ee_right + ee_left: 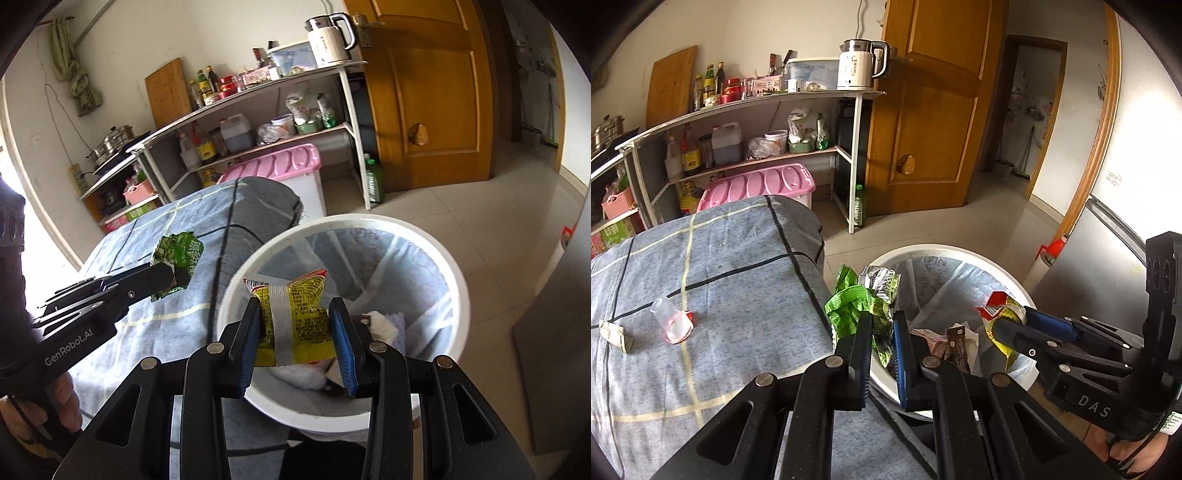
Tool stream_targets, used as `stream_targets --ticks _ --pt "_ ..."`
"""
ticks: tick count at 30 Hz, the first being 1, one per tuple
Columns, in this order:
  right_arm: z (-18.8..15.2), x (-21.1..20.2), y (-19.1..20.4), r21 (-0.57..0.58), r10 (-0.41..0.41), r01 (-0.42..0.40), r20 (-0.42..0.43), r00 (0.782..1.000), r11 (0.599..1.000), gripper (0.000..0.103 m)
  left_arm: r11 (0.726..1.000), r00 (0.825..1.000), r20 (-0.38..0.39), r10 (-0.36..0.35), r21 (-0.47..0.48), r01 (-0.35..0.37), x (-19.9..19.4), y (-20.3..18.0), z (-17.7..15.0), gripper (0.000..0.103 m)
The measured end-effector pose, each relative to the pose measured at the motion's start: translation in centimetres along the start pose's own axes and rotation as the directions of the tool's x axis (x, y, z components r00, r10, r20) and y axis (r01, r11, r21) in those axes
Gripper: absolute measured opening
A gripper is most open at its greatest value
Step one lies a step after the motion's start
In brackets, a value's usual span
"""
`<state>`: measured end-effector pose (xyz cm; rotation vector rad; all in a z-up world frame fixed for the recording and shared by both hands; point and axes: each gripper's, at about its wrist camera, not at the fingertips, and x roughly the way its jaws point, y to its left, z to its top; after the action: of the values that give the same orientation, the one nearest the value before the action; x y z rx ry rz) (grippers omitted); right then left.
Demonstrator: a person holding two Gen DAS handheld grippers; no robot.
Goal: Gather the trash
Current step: 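Carry the green wrapper and yellow bag over the bin and open both tools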
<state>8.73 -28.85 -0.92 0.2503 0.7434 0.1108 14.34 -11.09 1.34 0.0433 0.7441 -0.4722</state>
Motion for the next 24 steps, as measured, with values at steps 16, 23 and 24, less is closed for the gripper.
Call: stream_targets --ticks 16,23,24 --pt "0.1 1.9 -3.5 0.006 -0.108 0.109 -0.08 0.991 0.994 0.038 0.999 0.997 -0.058 -0.048 0.002 0.049 3.6 -2.2 0.0 0.011" --pt "-0.2 1.8 -3.1 -0.013 -0.127 0.127 -0.077 0.989 0.992 0.049 0.998 0.997 -0.057 -0.054 -0.02 0.052 3.3 -1.5 -0.1 0.029" --pt "-0.2 1.8 -3.0 -0.014 -0.128 0.128 -0.075 0.989 0.992 0.049 0.999 0.997 -0.053 -0.051 -0.021 0.05 3.2 -1.5 -0.1 0.032"
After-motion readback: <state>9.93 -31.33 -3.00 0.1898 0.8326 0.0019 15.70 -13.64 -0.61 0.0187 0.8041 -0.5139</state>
